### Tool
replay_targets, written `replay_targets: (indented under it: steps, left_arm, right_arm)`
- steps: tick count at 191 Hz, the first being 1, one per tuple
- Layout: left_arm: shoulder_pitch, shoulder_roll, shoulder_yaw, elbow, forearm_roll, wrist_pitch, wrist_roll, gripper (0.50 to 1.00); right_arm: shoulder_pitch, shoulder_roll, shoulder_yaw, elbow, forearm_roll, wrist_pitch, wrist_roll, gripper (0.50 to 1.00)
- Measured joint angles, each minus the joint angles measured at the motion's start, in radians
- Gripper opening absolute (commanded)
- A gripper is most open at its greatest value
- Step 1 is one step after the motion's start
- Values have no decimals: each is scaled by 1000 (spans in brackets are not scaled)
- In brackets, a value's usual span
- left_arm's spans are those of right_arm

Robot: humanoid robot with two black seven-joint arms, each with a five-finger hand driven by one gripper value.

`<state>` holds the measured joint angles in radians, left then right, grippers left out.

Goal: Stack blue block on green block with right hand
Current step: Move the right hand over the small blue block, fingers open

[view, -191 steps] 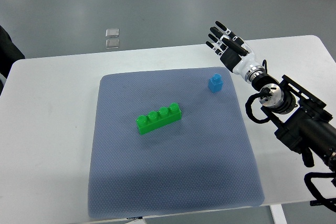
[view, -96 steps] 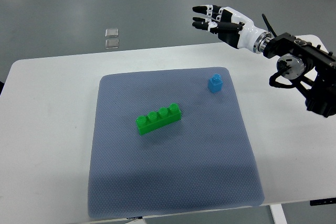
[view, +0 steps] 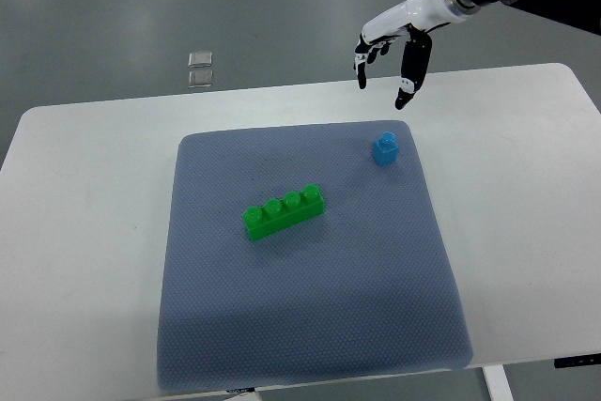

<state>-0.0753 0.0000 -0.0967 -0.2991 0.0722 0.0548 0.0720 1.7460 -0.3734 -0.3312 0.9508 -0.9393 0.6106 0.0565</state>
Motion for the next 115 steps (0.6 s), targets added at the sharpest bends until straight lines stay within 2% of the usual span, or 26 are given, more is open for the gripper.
replay_targets:
  steps: [20,55,115]
  left_arm:
    - [0,0,-3,1,0,0,0,1000]
    - [0,0,-5,4,0,0,0,1000]
    - [0,0,-3,2,0,-1,0,1000]
  right_arm:
    - [-29,34,0,-33,15,-11,-24,924]
    - [-134,64,3,-114,6,-140,-33,924]
    - [-270,110,6,-211,2,-243,-31,919]
